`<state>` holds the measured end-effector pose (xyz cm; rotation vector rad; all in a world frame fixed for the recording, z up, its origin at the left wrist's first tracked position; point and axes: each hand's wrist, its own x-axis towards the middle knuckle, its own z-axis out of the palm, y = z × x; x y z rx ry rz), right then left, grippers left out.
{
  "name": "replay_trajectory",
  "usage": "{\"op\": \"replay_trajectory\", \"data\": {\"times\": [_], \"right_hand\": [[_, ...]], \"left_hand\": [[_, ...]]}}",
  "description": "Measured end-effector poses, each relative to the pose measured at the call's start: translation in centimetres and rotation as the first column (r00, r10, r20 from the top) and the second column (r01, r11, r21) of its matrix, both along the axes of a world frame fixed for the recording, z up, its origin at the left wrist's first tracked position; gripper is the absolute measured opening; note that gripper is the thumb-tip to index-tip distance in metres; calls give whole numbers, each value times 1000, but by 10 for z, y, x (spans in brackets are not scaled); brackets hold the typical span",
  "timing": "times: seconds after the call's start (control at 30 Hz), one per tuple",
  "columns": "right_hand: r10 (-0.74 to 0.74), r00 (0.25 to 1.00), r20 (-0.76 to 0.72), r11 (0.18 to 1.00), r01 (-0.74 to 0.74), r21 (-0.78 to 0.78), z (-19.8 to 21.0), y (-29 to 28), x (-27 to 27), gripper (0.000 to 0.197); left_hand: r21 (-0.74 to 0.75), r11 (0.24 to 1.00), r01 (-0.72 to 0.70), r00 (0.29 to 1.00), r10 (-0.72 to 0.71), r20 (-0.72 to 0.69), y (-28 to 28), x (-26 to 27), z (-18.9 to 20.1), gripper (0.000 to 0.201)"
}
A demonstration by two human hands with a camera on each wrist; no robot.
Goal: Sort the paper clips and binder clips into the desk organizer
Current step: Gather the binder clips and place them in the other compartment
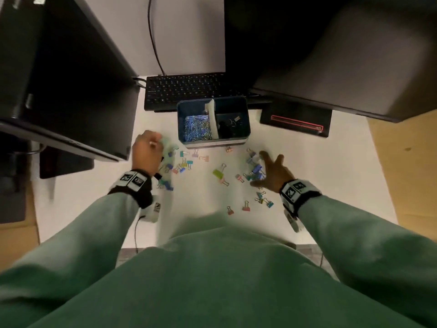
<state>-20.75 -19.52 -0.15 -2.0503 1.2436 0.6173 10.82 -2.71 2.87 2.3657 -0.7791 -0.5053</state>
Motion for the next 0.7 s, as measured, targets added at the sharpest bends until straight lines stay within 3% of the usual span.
{"op": "replay_trajectory", "data": {"times": [0.1,0.17,0.23,0.3,0.37,0.47,0.53,0.6,0.7], "right_hand": [[61,998,-28,994,-63,-84,-20,24,11,103],[88,996,4,990,-87,-109,-28,33,25,88],[100,992,84,991,-92,-93,-31,38,34,68],[80,983,165,995,-67,-79,-29,38,38,51],[35,979,200,996,-18,-83,-25,36,37,42],[-85,961,262,992,107,-73,-23,32,28,23],[-288,885,365,957,281,75,-23,28,18,13],[-508,748,428,861,429,272,-16,25,9,15],[-639,564,524,770,459,444,14,11,18,12]], "left_hand": [[399,917,-17,999,33,-35,45,16,-30,64],[461,885,66,995,-22,-101,51,7,-42,81],[431,898,83,994,-46,-95,44,-7,-50,76],[395,916,77,997,-60,-57,32,-20,-56,59],[327,938,116,993,-101,-64,24,-30,-60,42],[270,941,204,978,-183,-100,19,-39,-63,35],[248,933,260,965,-240,-109,17,-44,-64,31],[244,920,306,951,-282,-131,16,-50,-62,29],[207,922,327,941,-297,-163,14,-60,-50,31]]}}
